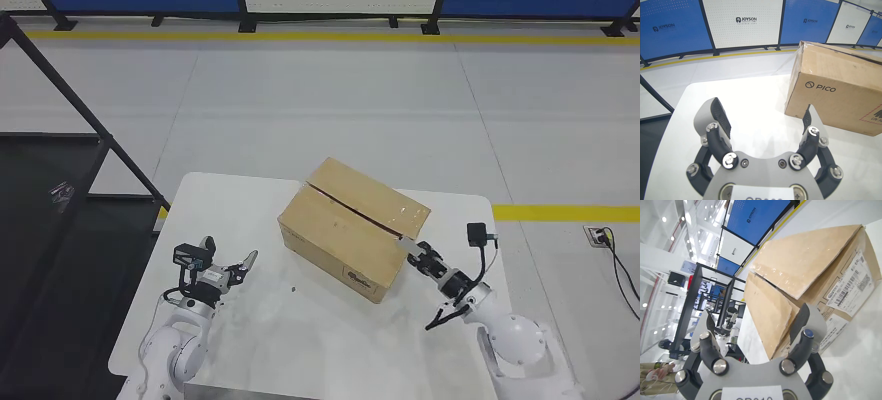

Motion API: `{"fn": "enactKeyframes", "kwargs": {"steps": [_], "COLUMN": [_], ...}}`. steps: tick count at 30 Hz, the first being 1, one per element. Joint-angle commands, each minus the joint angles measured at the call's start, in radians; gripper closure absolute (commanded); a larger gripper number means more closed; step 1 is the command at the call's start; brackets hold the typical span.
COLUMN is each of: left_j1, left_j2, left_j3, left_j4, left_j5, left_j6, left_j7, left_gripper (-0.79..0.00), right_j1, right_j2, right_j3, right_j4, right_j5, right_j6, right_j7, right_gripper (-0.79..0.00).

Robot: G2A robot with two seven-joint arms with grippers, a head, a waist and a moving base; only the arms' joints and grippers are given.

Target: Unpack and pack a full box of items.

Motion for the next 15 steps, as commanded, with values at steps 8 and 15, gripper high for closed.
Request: {"fn": "enactKeyframes", "kwargs": {"steps": [8,15], "left_j1": [0.0,0.0], "left_j2": [0.0,0.0], "left_j3": [0.0,0.0], "left_j4": [0.0,0.0], "left_j5": [0.0,0.0], "left_j6": [0.0,0.0], "left_j7": [0.0,0.0], "left_gripper": [-0.785,-0.785], "right_j1": [0.061,0.102], "right_j2": [0.008,0.015], "right_j3": [-0.005,-0.002], "right_j4": [0.112,0.19], "right_j5": [0.126,0.285], "right_j6": [-0.059,-0.137], "right_j7": [0.091,0.21], "right_gripper": [-0.785,-0.785]}}
